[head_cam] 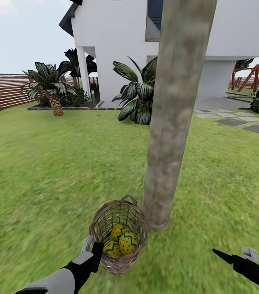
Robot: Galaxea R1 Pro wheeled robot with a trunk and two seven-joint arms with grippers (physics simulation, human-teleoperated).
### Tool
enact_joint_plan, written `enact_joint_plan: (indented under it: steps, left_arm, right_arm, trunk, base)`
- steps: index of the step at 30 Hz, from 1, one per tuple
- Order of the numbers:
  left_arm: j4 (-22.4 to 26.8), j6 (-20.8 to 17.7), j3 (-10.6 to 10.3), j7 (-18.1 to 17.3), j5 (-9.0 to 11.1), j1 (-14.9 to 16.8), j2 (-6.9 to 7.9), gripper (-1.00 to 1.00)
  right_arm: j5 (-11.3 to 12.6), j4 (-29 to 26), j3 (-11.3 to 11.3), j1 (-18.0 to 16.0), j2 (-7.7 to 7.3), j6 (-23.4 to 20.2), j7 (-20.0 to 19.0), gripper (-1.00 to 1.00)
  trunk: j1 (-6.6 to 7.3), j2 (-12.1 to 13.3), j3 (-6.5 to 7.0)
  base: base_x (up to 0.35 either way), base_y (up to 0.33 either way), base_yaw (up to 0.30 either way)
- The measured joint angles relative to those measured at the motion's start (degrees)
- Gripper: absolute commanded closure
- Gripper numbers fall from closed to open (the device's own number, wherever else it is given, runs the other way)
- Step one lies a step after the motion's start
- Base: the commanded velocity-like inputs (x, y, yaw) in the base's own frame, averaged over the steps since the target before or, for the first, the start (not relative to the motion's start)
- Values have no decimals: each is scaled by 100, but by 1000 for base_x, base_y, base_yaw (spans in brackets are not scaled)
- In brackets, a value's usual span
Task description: Take the three Easter eggs out of the wicker basket on the lawn in the garden, then place them on the lawn next to a single tree (choose any tree) so that all three eggs are next to the same tree and none are left in the basket.
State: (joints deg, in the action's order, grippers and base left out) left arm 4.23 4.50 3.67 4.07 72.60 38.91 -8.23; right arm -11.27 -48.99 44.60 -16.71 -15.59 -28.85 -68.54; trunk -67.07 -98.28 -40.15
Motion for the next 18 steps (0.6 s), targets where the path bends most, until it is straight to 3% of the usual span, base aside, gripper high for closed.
enact_joint_plan:
  steps: [18]
  left_arm:
    - [0, 0, 0, 0, 0, 0, 0, 100]
  right_arm:
    - [0, -7, 0, 0, 0, 0, -3, -100]
  trunk:
    - [-395, -722, -323]
  base:
    - [0, 0, 0]
